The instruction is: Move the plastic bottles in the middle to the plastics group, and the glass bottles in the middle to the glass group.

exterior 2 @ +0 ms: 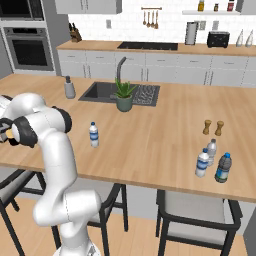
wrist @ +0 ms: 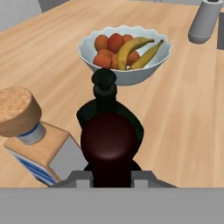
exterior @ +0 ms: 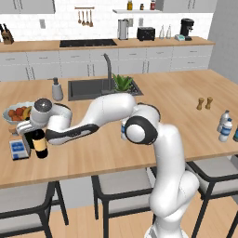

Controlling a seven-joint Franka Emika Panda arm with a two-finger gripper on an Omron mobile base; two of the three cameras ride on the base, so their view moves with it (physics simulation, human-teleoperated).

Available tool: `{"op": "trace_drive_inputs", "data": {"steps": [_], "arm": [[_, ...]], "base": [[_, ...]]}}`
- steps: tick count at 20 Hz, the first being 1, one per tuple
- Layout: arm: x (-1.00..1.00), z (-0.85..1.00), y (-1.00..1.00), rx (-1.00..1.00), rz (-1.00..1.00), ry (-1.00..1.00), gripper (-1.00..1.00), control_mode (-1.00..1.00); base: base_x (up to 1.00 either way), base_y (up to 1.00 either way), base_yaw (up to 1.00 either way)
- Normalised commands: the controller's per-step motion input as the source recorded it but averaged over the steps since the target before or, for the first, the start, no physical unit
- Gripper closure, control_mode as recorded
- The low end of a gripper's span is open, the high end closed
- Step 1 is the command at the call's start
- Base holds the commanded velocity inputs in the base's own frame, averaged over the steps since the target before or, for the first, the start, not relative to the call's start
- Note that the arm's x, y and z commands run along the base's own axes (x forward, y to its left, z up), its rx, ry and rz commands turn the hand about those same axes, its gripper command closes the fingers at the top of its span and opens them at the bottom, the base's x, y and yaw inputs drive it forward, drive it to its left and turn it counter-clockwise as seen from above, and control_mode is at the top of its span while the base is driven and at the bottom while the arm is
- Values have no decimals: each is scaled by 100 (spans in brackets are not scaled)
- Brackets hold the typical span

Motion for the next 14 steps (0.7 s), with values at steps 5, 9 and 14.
{"op": "trace_drive_inputs", "data": {"steps": [5, 9, 14], "arm": [[0, 0, 0, 0, 0, 0, -100, -100], [0, 0, 0, 0, 0, 0, -100, -100], [-7, 0, 0, 0, 0, 0, -100, -100]], "base": [[0, 0, 0], [0, 0, 0], [0, 0, 0]]}}
